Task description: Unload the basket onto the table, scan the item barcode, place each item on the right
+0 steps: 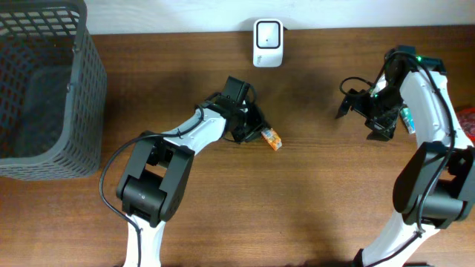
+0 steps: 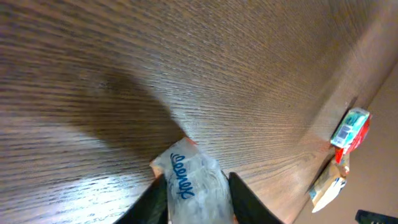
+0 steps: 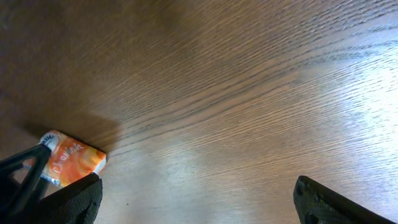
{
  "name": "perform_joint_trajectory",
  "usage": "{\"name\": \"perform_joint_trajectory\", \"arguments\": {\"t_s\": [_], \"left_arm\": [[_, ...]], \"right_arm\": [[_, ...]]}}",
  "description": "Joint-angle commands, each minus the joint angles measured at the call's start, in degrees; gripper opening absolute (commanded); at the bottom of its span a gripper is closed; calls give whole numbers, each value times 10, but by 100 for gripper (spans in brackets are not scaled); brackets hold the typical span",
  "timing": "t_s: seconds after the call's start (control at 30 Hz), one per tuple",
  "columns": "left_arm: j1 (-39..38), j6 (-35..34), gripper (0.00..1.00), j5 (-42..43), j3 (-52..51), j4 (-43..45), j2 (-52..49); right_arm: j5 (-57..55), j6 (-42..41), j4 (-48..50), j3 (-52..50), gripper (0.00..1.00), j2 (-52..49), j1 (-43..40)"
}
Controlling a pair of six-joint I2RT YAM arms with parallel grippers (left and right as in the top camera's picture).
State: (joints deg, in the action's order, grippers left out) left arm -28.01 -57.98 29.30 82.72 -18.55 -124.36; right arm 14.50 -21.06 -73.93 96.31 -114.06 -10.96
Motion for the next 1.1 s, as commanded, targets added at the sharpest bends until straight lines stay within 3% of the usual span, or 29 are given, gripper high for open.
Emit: {"name": "perform_joint_trajectory", "arguments": {"t_s": [0.0,0.03,0.13,0.23,0.33,0.47,0.7,0.83,0.9,1.07], "left_arm": [[0,2,8,-10,1,0,-10],[1,2,1,-6,1,0,-9],[8,16,0,42,6,1,-9],[25,79,0,135,17,25,-9],[59,112,0,351,20,164,-9],[94,93,0,504,20,312,-9],[119,88,0,581,20,323,-9],[120,85,0,601,20,336,-9],[120,63,0,601,20,353,-9],[120,-38,0,601,20,453,-9]], "right_arm": [[-1,-4,-2,1,98,1,2],[-1,-4,-6,1,98,1,2],[4,-5,-32,1,98,1,2],[15,-4,-34,1,98,1,2],[82,30,-35,1,98,1,10],[150,80,-23,1,98,1,31],[403,133,16,1,98,1,35],[467,133,21,1,99,0,38],[495,134,22,1,100,-1,47],[511,138,40,1,88,-3,96]]}}
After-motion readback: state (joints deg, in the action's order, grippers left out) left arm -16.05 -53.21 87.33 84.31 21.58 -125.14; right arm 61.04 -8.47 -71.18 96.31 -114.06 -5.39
